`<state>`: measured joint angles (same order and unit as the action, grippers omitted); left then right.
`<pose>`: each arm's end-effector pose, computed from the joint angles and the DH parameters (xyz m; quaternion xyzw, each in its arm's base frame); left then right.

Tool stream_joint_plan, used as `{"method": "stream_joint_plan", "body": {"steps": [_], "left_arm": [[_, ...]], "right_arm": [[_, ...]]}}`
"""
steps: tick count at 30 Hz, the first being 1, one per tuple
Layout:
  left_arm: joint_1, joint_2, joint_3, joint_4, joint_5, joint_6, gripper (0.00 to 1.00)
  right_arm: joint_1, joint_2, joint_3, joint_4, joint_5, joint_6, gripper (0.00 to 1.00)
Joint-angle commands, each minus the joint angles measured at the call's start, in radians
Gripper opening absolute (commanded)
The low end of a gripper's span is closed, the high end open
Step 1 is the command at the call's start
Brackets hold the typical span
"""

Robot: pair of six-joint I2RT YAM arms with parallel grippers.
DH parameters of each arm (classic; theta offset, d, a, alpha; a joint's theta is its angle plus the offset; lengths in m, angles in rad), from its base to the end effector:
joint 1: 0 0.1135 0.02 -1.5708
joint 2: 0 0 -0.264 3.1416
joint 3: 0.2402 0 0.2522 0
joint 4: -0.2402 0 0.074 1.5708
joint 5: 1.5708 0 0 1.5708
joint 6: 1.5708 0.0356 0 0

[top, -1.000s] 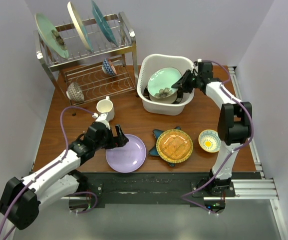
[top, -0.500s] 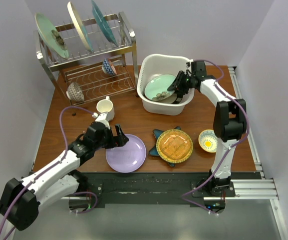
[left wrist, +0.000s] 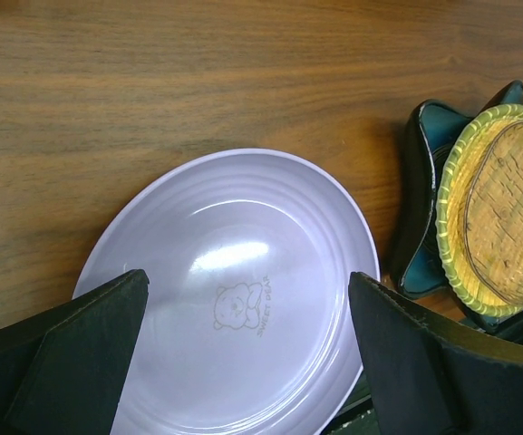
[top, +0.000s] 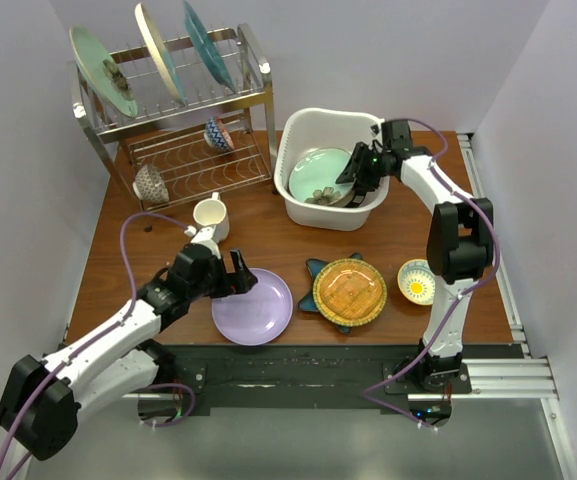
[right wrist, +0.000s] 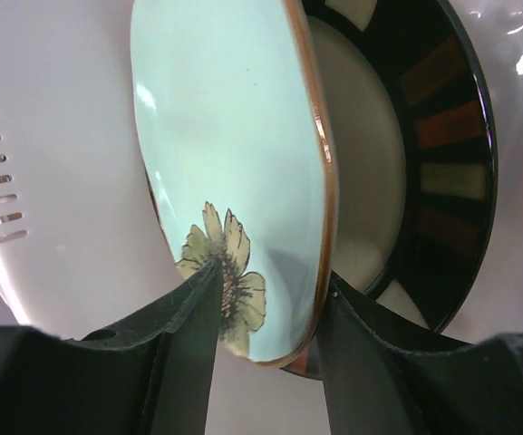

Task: Place the plates into the plastic bin on the countertop
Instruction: Place the plate in the plastic bin.

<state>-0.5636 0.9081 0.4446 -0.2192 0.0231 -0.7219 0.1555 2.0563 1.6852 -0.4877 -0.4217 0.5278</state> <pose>0.1589 -0.1014 0.1966 -0.0664 0.9005 -0.2658 0.3376 0.4550 0.0861 0.2335 0.0980 0.9142 0.2990 0.2554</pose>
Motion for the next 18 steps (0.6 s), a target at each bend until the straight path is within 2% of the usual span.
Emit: {"method": "stream_joint_plan", "body": {"steps": [1,6,18], "left_arm": [[-0.004,-0.051,0.013,-0.019,-0.02,0.004,0.96],[-0.004,-0.078,0.008,-0.066,-0.02,0.004,0.96],[-0.004,-0.081,0.023,-0.127,-0.075,-0.002,0.96]], "right_arm": [[0.019,-0.022,0.102,-0.052,0.043,-0.072,0.5],[0.045,-0.038,0.136,-0.115,0.142,-0.11,0.57],[0.053,0.002,0.197,-0.227,0.196,-0.173,0.58]]}}
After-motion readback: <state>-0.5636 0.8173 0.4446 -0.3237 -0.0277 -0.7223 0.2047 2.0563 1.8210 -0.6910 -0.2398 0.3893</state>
